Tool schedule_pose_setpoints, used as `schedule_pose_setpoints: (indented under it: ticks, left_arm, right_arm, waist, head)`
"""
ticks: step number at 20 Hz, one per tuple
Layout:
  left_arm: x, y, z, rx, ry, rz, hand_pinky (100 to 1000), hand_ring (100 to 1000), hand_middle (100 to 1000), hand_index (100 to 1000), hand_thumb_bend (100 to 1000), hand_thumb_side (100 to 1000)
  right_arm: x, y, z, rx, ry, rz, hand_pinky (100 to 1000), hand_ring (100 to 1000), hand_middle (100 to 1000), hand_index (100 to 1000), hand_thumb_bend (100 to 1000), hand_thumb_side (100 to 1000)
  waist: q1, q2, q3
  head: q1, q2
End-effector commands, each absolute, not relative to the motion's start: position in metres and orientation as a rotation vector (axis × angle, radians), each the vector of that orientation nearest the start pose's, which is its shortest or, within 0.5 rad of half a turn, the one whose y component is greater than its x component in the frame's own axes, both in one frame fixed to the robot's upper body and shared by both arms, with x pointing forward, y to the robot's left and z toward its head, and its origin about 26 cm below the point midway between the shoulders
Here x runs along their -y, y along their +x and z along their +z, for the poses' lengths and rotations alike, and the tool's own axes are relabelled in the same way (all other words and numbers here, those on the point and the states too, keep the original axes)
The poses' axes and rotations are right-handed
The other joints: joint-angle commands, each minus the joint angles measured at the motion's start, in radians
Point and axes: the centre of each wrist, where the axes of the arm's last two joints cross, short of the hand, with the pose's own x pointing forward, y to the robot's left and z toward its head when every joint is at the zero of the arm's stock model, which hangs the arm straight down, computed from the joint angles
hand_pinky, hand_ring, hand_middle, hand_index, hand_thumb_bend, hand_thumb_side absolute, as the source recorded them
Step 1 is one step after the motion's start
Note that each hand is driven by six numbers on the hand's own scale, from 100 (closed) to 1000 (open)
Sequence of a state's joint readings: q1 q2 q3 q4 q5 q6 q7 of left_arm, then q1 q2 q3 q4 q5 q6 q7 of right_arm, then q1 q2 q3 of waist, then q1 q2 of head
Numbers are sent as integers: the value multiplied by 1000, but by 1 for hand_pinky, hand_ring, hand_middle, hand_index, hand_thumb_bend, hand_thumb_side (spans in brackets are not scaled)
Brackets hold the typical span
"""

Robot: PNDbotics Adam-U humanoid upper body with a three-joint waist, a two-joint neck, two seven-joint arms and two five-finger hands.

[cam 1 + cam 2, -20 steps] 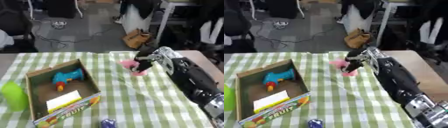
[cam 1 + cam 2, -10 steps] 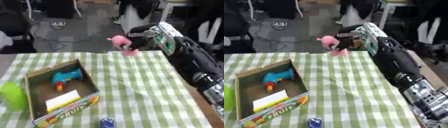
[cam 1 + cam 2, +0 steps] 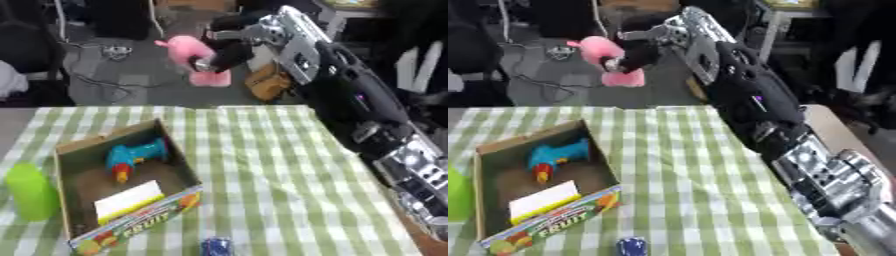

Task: Pick up objects on the table and place them in the box.

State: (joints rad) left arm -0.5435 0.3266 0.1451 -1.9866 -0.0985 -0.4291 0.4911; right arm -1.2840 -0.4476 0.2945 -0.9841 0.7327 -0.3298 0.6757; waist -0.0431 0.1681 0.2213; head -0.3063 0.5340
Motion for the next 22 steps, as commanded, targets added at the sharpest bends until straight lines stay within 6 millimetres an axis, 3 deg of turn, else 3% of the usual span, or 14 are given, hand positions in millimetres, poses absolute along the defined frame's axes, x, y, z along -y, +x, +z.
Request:
schedule_pose_setpoints:
  ticks: [1, 8, 15, 22]
  left_arm:
    - [-268, 310, 290, -3166, -367, -304, 883, 916, 912, 911, 100, 1000]
    - [-261, 311, 292, -3159, -312, -324, 883, 917, 913, 911, 100, 1000]
    - [-256, 311, 296, -3146, -265, -342, 882, 917, 913, 911, 100, 1000]
    - [-255, 312, 297, -3143, -248, -357, 882, 917, 913, 913, 100, 1000]
  right_arm:
    - [165, 470, 360, 1650, -838, 1965, 344, 100, 100, 436, 100, 895]
    - [122, 474, 329, 1720, -852, 1991, 343, 100, 100, 435, 100, 915]
    - [106, 480, 292, 1873, -1039, 1854, 330, 100, 100, 437, 100, 947]
    - [92, 488, 232, 1925, -1279, 1671, 324, 100, 100, 435, 100, 936]
  waist:
    - [-10, -22, 10]
    - [-8, -9, 46]
    - [-9, 6, 77]
    - [6, 9, 86]
  head:
    - [-20, -9]
    - [-57, -30]
    - [-84, -54]
    - [-96, -63]
